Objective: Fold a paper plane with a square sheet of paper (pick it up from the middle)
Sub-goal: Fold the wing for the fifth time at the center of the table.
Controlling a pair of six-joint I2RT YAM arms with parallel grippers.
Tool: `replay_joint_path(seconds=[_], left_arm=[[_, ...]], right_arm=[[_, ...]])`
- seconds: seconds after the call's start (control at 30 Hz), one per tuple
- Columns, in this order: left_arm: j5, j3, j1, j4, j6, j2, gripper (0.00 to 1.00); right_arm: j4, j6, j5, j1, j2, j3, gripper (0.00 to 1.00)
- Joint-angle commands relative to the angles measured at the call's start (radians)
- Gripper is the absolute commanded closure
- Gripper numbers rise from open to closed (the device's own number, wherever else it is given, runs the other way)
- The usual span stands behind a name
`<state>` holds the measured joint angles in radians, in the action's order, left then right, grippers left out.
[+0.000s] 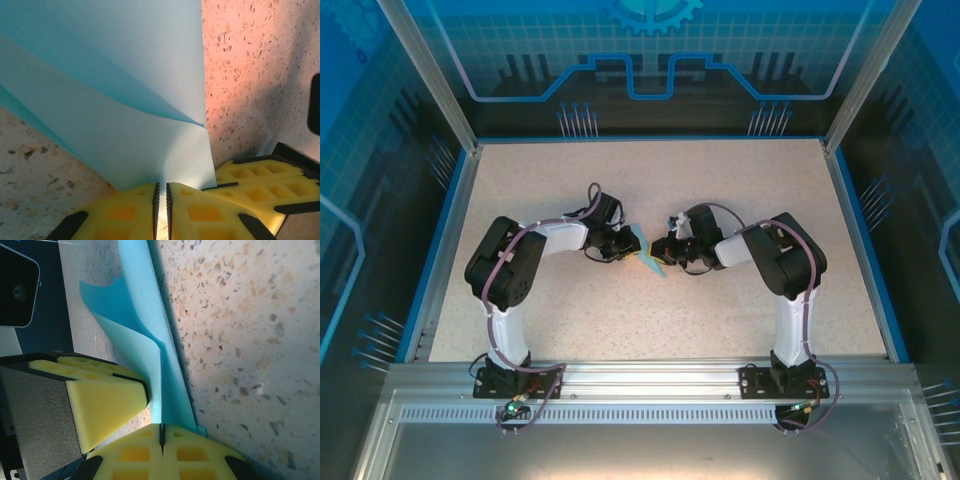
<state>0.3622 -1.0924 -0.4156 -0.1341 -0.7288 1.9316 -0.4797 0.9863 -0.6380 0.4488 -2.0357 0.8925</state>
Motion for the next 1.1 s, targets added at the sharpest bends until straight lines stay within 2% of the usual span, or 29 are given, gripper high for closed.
replay_joint_path(seconds=[0.0,0.2,0.37,0.63,1.07], left_arm=[[-0.029,-0.025,-0.003,-0.047,0.023,0.026,0.83],[-0.043,-0.041,-0.003,-0.085,0.026,0.041,0.84],[-0.049,-0.051,-0.002,-0.115,0.028,0.051,0.85],[-0.049,-0.061,-0.002,-0.13,0.025,0.064,0.87],[-0.049,-0.067,-0.002,-0.137,0.022,0.062,0.87]], right_arm=[[0.143,-0.05,0.144,-0.014,-0.085,0.009,0.99],[0.204,-0.119,0.122,-0.013,-0.028,0.045,0.89],[0.32,-0.21,0.09,-0.014,0.056,0.08,0.82],[0.451,-0.302,0.061,-0.014,0.134,0.108,0.82],[0.543,-0.354,0.036,0.008,0.109,0.141,0.81]])
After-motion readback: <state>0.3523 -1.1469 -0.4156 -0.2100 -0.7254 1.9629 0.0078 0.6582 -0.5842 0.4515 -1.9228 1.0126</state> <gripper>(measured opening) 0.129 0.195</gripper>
